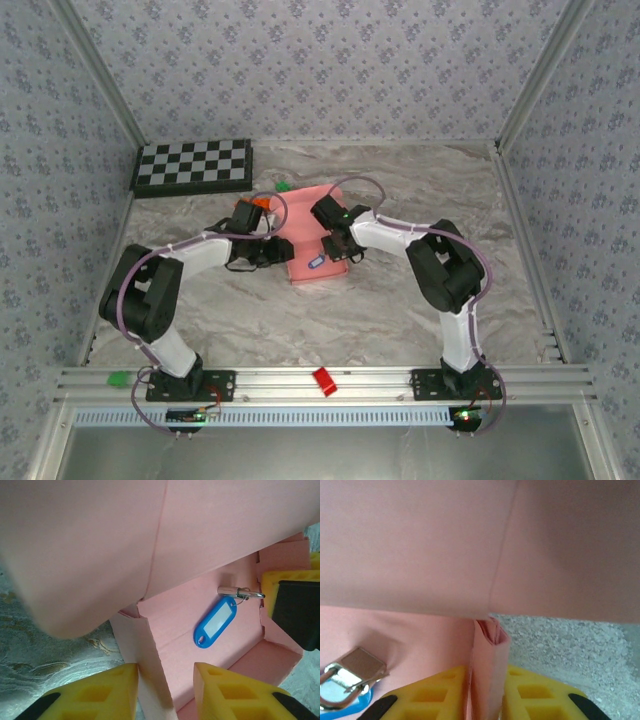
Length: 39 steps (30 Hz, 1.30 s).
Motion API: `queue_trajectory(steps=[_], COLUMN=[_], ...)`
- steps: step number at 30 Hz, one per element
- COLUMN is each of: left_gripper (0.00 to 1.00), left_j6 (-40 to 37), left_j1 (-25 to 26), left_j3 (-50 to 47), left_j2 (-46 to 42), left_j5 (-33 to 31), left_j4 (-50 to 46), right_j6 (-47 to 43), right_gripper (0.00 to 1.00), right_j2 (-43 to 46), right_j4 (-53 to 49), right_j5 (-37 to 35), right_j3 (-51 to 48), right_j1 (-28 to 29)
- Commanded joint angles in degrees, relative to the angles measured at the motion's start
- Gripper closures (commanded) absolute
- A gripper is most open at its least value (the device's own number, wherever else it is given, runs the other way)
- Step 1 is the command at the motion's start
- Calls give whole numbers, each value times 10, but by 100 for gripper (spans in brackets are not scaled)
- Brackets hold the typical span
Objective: Fold the paper box
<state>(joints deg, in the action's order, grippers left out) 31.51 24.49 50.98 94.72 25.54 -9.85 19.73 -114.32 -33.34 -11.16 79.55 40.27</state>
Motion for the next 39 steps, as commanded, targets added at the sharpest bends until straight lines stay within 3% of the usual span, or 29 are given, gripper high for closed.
queue_trajectory(steps=[1,13,20,29,39], left_gripper=[64,49,45,44,42], left_j6=[-17,-52,-104,-146,-156], left_j1=[1,1,-26,-78,-91], left_j3=[14,6,53,146,264], left_j2=[-4,-74,-111,-63,60], left_j5=[11,-15,-62,-52,2], left_j4=[-14,-32,-108,-164,-206], right_j6=[14,9,-36,-122,-169], right_gripper=[74,64,59,54,48], right_j2=[34,96,130,114,15], right_j4=[-19,20,34,38,7], right_j5=[-3,6,22,139,269], right_j3=[-8,-30,-26,37,154], right_j1=[-2,-16,-46,-116,-174])
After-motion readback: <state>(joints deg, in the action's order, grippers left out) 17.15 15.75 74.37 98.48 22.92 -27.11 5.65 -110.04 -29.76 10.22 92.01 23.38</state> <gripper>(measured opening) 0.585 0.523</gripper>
